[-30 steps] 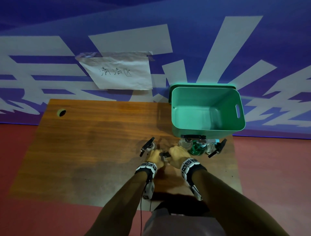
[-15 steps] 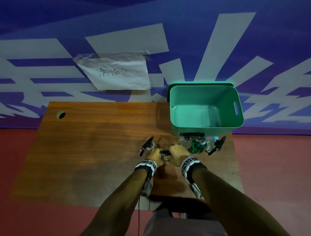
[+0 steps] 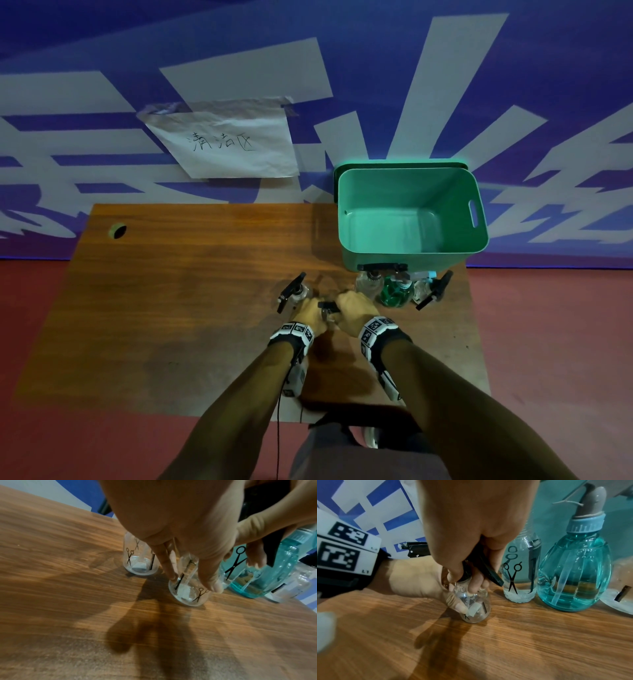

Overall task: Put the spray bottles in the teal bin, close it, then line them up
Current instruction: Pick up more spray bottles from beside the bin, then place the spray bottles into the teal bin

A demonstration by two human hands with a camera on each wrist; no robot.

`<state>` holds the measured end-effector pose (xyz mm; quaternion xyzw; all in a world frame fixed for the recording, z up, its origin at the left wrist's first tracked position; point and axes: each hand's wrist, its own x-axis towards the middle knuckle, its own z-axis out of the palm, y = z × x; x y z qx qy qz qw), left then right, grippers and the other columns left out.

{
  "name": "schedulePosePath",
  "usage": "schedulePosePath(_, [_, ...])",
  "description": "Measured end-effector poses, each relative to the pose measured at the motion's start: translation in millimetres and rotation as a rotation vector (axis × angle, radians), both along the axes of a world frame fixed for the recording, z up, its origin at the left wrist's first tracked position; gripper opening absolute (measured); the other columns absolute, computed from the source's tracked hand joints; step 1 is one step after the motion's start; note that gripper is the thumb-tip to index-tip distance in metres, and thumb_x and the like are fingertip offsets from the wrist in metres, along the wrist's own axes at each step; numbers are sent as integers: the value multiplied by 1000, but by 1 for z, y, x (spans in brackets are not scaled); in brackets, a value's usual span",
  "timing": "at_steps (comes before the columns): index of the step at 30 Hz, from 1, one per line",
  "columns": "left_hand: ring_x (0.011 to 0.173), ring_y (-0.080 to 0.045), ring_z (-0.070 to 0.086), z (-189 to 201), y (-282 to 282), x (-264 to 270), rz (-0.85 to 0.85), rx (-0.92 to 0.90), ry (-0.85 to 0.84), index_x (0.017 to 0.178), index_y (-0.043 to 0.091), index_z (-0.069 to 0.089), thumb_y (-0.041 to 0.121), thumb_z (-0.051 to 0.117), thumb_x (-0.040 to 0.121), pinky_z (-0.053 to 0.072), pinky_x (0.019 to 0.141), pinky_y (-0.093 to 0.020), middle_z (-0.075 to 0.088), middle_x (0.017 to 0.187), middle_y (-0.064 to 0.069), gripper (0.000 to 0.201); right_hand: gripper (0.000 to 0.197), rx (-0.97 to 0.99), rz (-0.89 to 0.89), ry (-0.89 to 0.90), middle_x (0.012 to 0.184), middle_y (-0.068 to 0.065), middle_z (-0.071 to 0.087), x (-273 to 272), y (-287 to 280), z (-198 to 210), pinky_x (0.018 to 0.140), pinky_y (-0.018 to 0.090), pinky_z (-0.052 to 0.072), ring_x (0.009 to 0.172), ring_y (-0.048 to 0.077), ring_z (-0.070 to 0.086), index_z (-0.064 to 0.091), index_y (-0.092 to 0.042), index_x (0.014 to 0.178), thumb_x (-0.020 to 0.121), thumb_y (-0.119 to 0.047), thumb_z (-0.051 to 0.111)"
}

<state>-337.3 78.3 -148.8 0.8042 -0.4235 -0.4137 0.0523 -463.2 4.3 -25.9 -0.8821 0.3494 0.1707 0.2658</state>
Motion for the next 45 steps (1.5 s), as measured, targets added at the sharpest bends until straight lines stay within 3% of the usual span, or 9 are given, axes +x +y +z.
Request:
schedulePosePath(5, [79,-16,68,33,4,-10,63,-34,86,87,33,65,17,81,76,59,77,-38,71,81,8,24,21,52,-25,33,104,9,70,4,-5,3,82,36,54,98,29,67,64,-13,103,89,-27,69])
schedulePosePath(13, [97,-20,68,59,26,-18,196,-89,54,114,18,67,8,75,78,57,88,-36,73,103,-1,38,15,167,-218,7,103,12,69,-9,-3,12,72,34,54,88,27,66,61,-8,99,90,-19,66])
schedulePosePath(17, [84,-18,69,93,16,-6,208,-215,-106,90,18,71,17,74,85,58,82,-37,74,84,0,6,23,207,-344,-133,104,11,70,-4,-8,23,82,41,58,94,30,68,64,-11,105,86,-22,67])
schedulePosePath(20, [77,-17,64,125,7,4,209,-346,-280,78,25,57,18,70,87,56,72,-36,62,73,8,18,24,219,-413,-250,101,8,70,2,-9,35,86,44,57,96,29,67,61,-19,109,86,-22,67])
schedulePosePath(24, [92,-12,52,146,0,15,106,-424,-528,97,26,52,31,70,86,48,81,-30,53,99,10,22,18,186,-401,-334,93,7,69,6,-14,59,82,44,58,89,29,68,60,-21,104,87,-16,66])
schedulePosePath(29, [114,-23,52,127,5,28,114,-177,-558,123,15,52,45,59,93,43,100,-37,56,121,-2,43,21,185,-407,-426,98,9,69,9,-31,88,80,42,60,84,26,70,60,-15,111,92,-20,67])
schedulePosePath(35, [92,-25,67,120,13,34,-24,111,-539,114,12,65,28,56,99,55,80,-35,70,102,-7,24,25,91,-436,-551,101,10,69,10,-59,126,85,40,57,90,28,69,57,-16,115,93,-23,67])
schedulePosePath(41, [74,-22,64,147,3,34,-26,90,-513,106,14,67,35,52,101,51,63,-32,65,84,-2,27,23,97,-421,-638,103,7,68,8,-77,147,74,46,61,81,23,73,55,-23,113,94,-28,66])
schedulePosePath(45, [71,-24,63,191,-14,35,43,-45,-467,94,14,66,40,55,96,49,62,-30,62,77,-1,29,29,107,-447,-698,106,8,66,4,-90,167,54,26,58,64,13,73,52,-14,124,98,-23,63])
